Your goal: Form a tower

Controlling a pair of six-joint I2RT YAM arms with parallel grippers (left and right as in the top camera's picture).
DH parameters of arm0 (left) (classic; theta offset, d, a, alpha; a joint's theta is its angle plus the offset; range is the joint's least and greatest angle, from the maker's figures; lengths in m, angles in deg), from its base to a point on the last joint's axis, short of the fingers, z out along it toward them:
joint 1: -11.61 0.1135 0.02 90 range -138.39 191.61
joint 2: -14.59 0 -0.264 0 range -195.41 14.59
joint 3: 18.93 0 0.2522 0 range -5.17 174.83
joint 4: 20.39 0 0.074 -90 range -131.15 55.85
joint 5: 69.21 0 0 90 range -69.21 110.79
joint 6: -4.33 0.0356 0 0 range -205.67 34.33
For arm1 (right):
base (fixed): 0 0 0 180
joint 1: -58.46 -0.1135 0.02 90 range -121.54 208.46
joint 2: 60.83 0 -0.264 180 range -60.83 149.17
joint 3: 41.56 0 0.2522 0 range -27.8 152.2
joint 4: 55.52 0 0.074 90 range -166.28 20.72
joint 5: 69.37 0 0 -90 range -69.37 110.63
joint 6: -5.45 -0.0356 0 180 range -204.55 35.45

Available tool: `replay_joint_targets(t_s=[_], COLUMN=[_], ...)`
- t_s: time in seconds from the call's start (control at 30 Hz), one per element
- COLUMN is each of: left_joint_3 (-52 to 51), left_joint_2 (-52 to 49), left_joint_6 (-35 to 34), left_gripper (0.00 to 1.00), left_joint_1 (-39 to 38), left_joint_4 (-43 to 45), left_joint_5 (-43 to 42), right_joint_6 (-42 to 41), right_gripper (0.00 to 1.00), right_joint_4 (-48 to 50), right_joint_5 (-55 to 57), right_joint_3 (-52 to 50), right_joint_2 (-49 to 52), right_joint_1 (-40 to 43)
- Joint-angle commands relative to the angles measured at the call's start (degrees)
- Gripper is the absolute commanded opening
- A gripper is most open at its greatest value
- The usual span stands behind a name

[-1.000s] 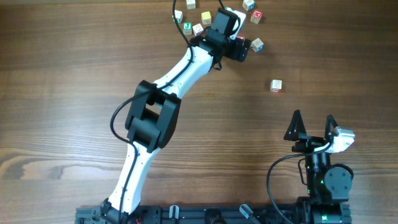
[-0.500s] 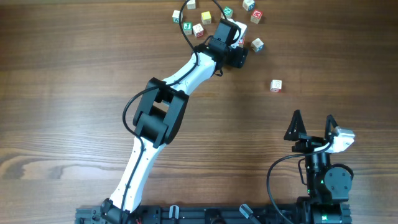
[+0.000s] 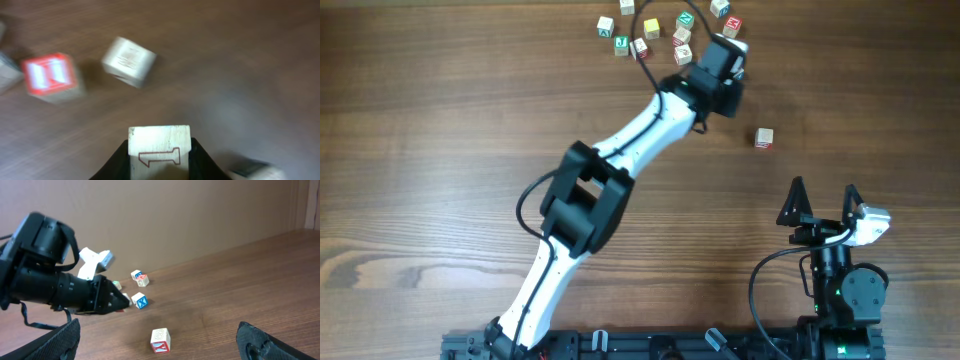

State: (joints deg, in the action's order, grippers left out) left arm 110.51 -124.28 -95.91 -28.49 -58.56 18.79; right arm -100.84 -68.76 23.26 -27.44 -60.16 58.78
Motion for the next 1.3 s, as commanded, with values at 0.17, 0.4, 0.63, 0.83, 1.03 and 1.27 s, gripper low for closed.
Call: replay_joint_targets(t_s=[0.17,0.4,0.63,0.83,1.03,1.27], left_joint_3=[-0.22,-0.22,-0.28,-0.28,-0.28,-0.28], left_joint_2=[1.60,0.31,0.07,-1.62,-3.41,-3.48], left_joint_6=[-4.17,-5.95,-6.97,-6.97,-6.95,-6.95], left_gripper=[0.22,0.26,0.28,0.31,0.37,0.62], left_joint_1=[-7.82,-8.55,-8.94,-9.31,-9.53,-9.68], left_joint_4=[-5.49,-5.03,-2.51,-1.11,-1.09,-1.11], left_joint_5=[-1.38,-1.38,-1.36,-1.38,-1.36,-1.38], right_joint_6=[-0.33,-0.35,-0.35,-0.33,-0.33,-0.35], right_gripper=[1.00,1.00,1.00,1.00,1.00,1.00], right_joint_4=[0.28,0.28,0.28,0.28,0.28,0.28], right_joint_5=[0.74,0.72,0.72,0.74,0.74,0.74], right_joint_3=[-0.07,-0.07,-0.07,-0.07,-0.07,-0.07], right_joint_2=[-0.39,-0.39,-0.39,-0.39,-0.39,-0.39], right_joint_1=[0.24,0.24,0.24,0.24,0.24,0.24])
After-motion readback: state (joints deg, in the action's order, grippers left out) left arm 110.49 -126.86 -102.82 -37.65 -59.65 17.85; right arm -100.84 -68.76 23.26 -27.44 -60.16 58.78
